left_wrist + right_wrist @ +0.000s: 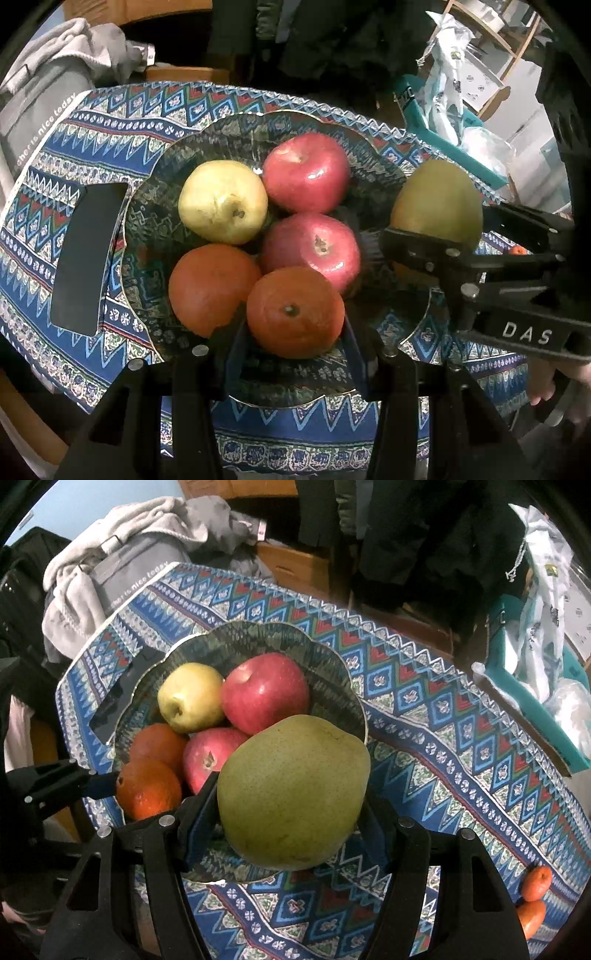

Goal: Organize fruits
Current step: 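Lower the tangerine and pear onto the plate and open both tools, then withdraw both tools from the plate toward the last two oranges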

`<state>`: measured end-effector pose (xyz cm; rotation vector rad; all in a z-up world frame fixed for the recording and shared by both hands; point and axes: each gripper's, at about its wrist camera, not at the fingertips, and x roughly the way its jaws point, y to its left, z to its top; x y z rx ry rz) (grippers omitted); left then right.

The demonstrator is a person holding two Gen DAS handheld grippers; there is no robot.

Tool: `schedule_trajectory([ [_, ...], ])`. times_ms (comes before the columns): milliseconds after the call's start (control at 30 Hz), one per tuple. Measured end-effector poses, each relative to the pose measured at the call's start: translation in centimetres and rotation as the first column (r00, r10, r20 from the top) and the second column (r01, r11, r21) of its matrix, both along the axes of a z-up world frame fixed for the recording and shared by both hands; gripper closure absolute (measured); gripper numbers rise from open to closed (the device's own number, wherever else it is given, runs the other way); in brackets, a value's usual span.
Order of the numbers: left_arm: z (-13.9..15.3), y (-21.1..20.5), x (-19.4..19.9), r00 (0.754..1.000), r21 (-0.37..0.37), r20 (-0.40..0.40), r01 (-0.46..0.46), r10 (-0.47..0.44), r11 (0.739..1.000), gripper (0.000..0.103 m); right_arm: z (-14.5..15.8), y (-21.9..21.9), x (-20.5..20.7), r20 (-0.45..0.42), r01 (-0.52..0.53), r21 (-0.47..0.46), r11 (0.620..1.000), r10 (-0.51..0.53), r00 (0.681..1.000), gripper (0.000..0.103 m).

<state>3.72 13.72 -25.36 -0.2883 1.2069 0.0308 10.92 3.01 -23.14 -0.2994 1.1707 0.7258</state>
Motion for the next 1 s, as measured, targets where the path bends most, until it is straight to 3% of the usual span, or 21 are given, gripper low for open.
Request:
schedule_trajectory([
  [167, 0.2, -0.1, 0.0, 1.000, 0.019, 0.004, 0.005, -0.005, 1.000, 0.054, -0.3, 0.3, 0.0, 0.003, -0.010, -0.003, 1.000, 0.010, 1.000, 0.034],
  [433, 1.7, -0.3, 0.0, 1.000, 0.030, 0.028, 0.004, -0.005, 1.000, 0.051, 3.4, -0.2, 0.0, 0.061, 0.016, 0.052, 0.998, -0.019, 0.998, 0.034],
  [767, 5.8, -1.3, 0.0, 0.993, 0.035, 0.117, 0.010, -0.014, 0.999, 0.039, 8.1, -3.4, -0.9, 0.155, 0.087, 0.073, 0.993, -0.098, 0.983, 0.033],
  [1000, 8.5, -2.6, -0.3, 0.983, 0.039, 0.177, 0.034, -0.040, 0.999, 0.039, 10.4, -6.2, -1.5, 0.217, 0.128, 0.072, 0.989, -0.141, 0.966, 0.031],
])
